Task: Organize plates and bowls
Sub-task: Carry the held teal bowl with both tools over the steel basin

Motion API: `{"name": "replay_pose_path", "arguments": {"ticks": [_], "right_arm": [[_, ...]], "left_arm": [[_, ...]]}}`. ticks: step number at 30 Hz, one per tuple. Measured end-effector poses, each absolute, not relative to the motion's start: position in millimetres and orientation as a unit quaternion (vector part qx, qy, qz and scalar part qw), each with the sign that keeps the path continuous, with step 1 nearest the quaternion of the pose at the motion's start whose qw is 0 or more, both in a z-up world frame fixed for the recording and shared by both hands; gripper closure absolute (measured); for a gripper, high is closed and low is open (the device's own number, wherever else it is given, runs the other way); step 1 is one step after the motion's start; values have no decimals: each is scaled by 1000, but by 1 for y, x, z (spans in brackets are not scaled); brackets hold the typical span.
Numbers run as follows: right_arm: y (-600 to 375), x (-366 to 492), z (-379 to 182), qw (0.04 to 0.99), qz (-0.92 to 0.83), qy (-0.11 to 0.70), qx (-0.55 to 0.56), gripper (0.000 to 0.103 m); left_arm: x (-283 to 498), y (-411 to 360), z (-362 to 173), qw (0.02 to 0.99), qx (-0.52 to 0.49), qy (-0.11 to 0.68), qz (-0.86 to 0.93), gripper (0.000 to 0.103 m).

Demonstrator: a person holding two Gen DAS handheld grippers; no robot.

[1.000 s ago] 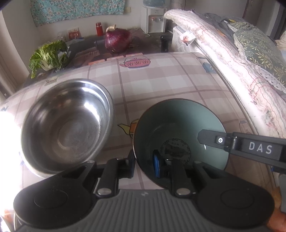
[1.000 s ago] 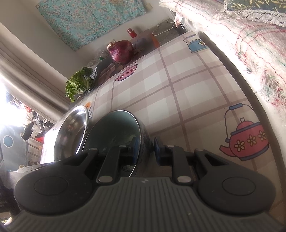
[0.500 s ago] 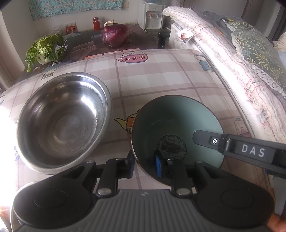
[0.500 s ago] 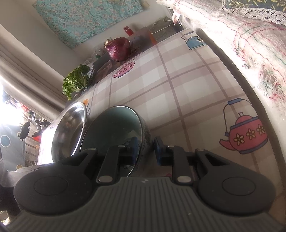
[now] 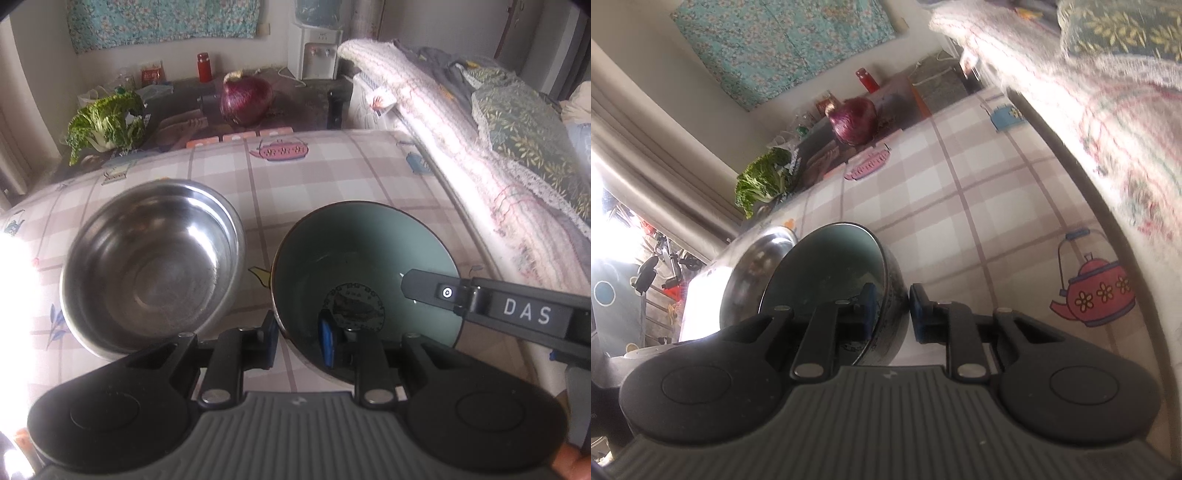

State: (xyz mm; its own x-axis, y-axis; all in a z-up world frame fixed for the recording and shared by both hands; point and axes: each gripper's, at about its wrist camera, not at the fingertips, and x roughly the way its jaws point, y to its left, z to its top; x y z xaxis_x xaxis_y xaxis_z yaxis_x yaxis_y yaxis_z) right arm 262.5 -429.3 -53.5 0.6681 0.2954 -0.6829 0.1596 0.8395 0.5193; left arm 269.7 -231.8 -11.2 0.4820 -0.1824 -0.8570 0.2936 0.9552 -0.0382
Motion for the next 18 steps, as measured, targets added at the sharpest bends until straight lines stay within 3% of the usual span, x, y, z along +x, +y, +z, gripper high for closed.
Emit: {"name": "replay_pose_path", "arguments": {"ticks": [10,18], "right_arm": [[-392,284,-11,883,71,387,256,84],[-328,325,-7,876,115,403,237,84]], "left_arm": [[280,-188,26,880,25,460,-112,78],[306,-131,32,892,7,448,-59,77]]}}
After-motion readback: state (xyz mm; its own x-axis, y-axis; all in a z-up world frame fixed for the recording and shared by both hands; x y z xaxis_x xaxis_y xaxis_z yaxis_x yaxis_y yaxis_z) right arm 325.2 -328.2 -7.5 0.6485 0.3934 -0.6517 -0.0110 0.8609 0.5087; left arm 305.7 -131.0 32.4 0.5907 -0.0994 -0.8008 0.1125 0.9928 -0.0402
